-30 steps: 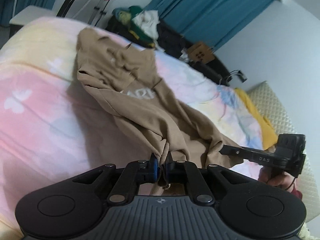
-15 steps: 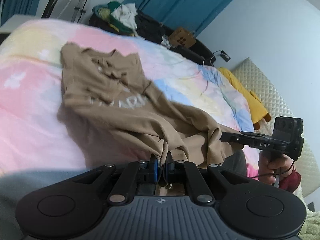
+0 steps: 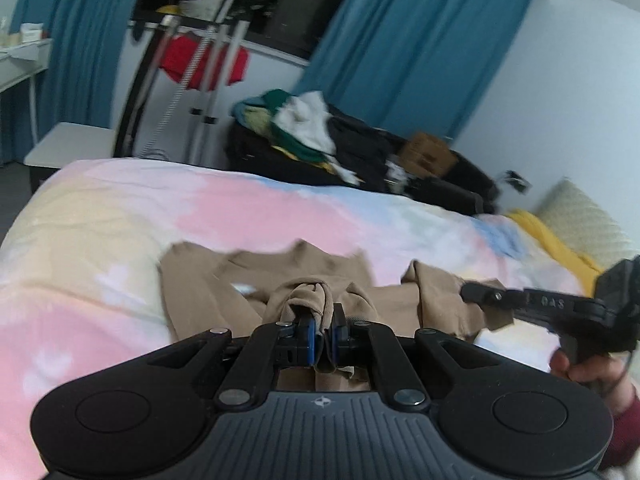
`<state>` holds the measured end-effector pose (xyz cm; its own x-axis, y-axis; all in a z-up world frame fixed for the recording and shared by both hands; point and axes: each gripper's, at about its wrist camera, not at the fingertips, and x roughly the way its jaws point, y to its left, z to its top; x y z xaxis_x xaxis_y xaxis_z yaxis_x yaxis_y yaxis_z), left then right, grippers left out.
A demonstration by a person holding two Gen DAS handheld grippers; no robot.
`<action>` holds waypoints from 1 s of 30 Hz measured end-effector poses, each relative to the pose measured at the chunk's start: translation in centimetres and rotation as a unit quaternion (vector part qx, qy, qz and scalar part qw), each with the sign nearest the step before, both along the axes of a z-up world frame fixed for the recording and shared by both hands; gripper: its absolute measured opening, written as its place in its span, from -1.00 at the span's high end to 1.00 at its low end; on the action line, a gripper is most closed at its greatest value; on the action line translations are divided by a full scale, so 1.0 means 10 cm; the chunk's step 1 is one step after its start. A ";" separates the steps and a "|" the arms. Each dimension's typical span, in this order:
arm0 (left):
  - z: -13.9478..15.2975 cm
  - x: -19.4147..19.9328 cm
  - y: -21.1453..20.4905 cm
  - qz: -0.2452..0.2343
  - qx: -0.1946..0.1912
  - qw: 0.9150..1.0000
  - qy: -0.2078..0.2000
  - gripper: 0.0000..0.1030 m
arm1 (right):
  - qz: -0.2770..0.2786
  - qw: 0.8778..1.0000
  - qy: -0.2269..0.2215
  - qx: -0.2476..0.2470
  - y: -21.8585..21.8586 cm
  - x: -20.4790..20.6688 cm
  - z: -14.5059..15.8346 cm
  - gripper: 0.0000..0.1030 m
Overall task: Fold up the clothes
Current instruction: 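Lift the hem with both grippers and fold it over toward the collar, then open both grippers to release the folded hem onto the shirt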
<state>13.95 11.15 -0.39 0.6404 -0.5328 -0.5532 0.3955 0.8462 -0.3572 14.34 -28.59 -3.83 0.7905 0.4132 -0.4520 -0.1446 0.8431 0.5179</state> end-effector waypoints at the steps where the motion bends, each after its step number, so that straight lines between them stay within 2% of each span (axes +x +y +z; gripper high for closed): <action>1: -0.10 0.16 -0.03 0.009 0.003 1.000 0.004 0.86 | -0.005 1.000 0.004 -0.007 0.03 0.17 -0.08 0.85; 6: -0.65 0.76 -0.09 0.032 0.026 0.999 0.032 0.86 | -0.010 0.998 0.033 -0.048 0.20 0.77 -0.60 0.85; 9: -0.93 0.91 -0.14 0.031 0.054 0.997 0.043 0.85 | -0.006 0.996 0.051 -0.067 0.24 0.95 -0.89 0.84; 12: -1.08 0.98 -0.15 0.031 0.060 0.997 0.049 0.84 | 0.000 0.994 0.066 -0.085 0.27 1.03 -1.08 0.82; 15: -1.10 0.97 -0.18 0.030 0.066 0.996 0.044 0.82 | 0.004 0.993 0.073 -0.088 0.27 1.07 -1.10 0.81; 18: -1.05 0.90 -0.18 0.034 0.071 0.996 0.041 0.62 | 0.008 0.994 0.077 -0.077 0.24 1.04 -1.05 0.78; 19: -1.02 0.86 -0.18 0.036 0.073 0.996 0.040 0.41 | 0.010 0.994 0.079 -0.071 0.22 1.03 -1.03 0.76; 20: -0.98 0.81 -0.19 0.039 0.074 0.996 0.039 0.11 | 0.010 0.995 0.079 -0.067 0.20 1.01 -1.00 0.64; 21: -0.94 0.75 -0.19 0.042 0.076 0.996 0.036 -0.03 | 0.010 0.995 0.076 -0.061 0.18 0.96 -0.97 0.43; 22: -0.89 0.67 -0.20 0.047 0.078 0.995 0.031 -0.28 | 0.010 0.996 0.067 -0.056 0.16 0.89 -0.92 0.32; 23: -0.85 0.59 -0.21 0.053 0.083 0.995 0.024 -0.44 | 0.009 0.997 0.057 -0.052 0.15 0.82 -0.88 0.06; 24: -0.80 0.49 -0.22 0.057 0.088 0.994 0.016 -0.49 | 0.006 0.997 0.048 -0.055 0.16 0.73 -0.82 -0.14; 26: -0.72 0.29 -0.23 0.060 0.094 0.994 -0.001 -0.57 | -0.001 0.998 0.029 -0.061 0.18 0.54 -0.71 -0.27; 30: -0.56 -0.16 -0.22 0.059 0.087 0.994 -0.019 -0.65 | 0.004 0.998 0.024 -0.060 0.20 0.19 -0.60 -0.27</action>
